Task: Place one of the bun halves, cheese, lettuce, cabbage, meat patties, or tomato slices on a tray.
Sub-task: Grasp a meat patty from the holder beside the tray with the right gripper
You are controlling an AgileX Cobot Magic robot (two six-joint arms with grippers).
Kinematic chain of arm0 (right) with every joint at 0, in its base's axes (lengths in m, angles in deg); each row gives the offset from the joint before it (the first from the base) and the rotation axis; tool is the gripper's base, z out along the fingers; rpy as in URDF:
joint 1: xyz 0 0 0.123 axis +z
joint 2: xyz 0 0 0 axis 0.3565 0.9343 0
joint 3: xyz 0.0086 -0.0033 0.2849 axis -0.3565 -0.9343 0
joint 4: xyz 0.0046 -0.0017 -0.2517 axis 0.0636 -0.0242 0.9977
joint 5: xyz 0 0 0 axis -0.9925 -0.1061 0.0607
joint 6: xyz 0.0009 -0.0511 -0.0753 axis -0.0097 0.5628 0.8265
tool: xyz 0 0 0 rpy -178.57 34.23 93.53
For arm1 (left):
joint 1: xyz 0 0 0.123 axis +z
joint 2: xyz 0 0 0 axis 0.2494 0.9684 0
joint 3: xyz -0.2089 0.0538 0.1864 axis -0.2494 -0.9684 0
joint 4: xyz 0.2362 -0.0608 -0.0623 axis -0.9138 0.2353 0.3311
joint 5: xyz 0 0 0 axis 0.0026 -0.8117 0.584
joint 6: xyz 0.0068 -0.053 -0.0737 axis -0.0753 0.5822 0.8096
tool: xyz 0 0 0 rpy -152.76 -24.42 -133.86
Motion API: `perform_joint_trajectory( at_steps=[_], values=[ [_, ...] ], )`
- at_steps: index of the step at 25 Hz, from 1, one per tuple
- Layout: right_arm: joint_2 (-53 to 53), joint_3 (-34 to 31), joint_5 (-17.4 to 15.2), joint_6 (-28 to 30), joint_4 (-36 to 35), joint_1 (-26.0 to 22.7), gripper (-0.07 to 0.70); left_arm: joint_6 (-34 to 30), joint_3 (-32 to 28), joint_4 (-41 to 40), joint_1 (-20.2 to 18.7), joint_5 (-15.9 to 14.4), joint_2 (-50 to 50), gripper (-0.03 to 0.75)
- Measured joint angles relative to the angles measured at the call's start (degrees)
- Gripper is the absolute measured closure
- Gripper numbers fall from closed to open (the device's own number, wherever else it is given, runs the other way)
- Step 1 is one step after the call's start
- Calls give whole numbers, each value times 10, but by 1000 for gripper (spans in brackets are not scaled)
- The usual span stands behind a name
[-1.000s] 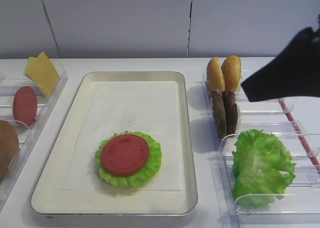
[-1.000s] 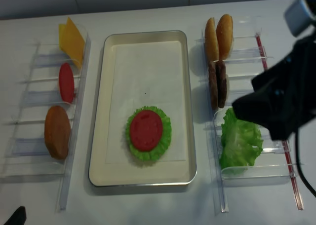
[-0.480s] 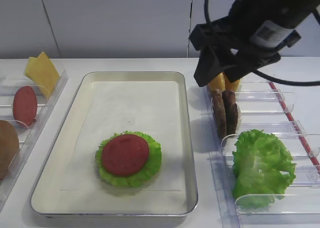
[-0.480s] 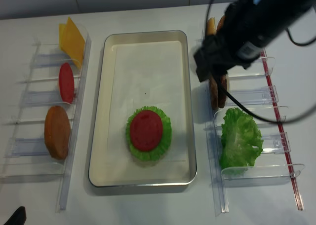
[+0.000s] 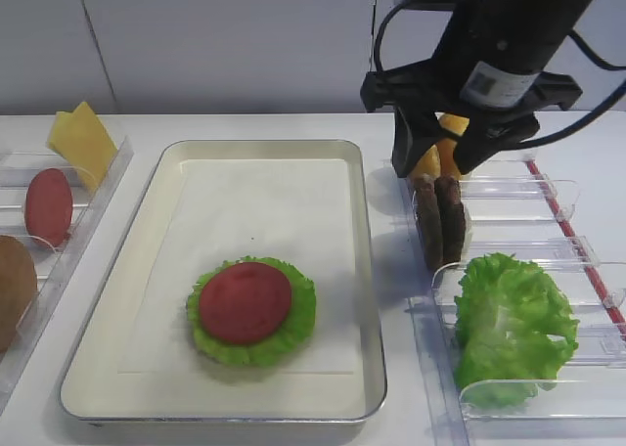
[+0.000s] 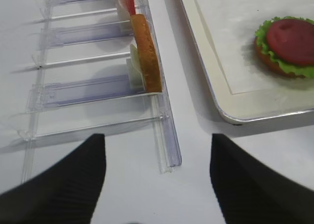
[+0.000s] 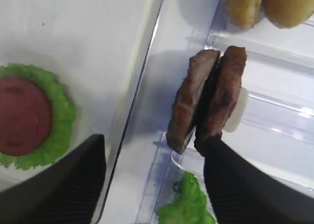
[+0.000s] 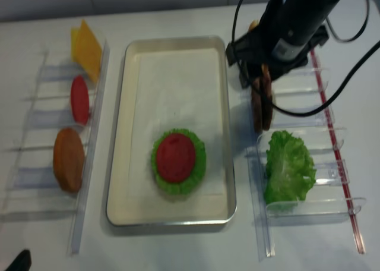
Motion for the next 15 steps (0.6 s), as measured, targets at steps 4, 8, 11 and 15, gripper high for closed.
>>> perform_joint_trajectory(
  at_steps=[4,8,11,15],
  values=[
    [15,1,14,-10,1,0,169,0,0,0,0,0,0,253],
    [32,1,24,-12,0,0,169,0,0,0,0,0,0,253],
    [46,2,29,-12,0,0,169,0,0,0,0,0,0,253],
    [59,2,40,-12,0,0,169,0,0,0,0,0,0,253]
  ],
)
